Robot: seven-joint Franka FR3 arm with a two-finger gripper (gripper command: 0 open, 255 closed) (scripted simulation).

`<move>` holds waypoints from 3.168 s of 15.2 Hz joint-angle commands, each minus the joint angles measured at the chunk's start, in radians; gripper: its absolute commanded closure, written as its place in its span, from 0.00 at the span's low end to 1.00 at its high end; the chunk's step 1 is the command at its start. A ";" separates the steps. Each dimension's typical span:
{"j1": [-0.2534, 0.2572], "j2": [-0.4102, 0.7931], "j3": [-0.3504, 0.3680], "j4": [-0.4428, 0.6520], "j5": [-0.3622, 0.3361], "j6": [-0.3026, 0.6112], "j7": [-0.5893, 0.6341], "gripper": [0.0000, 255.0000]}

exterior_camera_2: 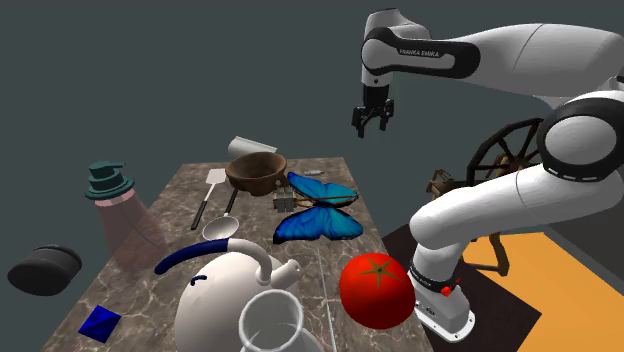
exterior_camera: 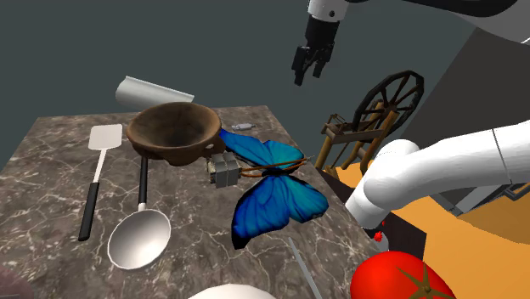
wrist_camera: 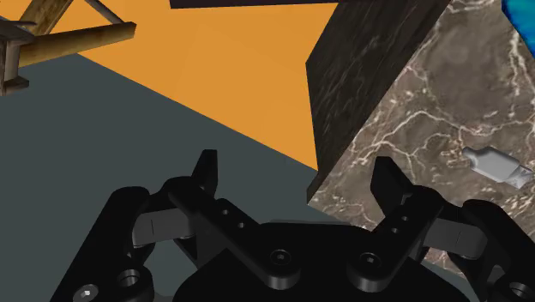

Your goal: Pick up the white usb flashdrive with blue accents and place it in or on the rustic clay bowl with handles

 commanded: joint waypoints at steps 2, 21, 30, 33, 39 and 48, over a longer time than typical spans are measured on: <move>0.005 0.008 0.018 -0.008 0.016 0.013 0.028 0.00; 0.065 0.290 0.299 -0.016 0.198 0.296 0.439 0.00; 0.066 0.299 0.305 -0.070 0.201 0.359 0.439 0.00; 0.066 0.299 0.305 -0.070 0.201 0.359 0.439 0.00; 0.066 0.299 0.305 -0.070 0.201 0.359 0.439 1.00; 0.064 0.290 0.298 -0.010 0.198 0.290 0.438 1.00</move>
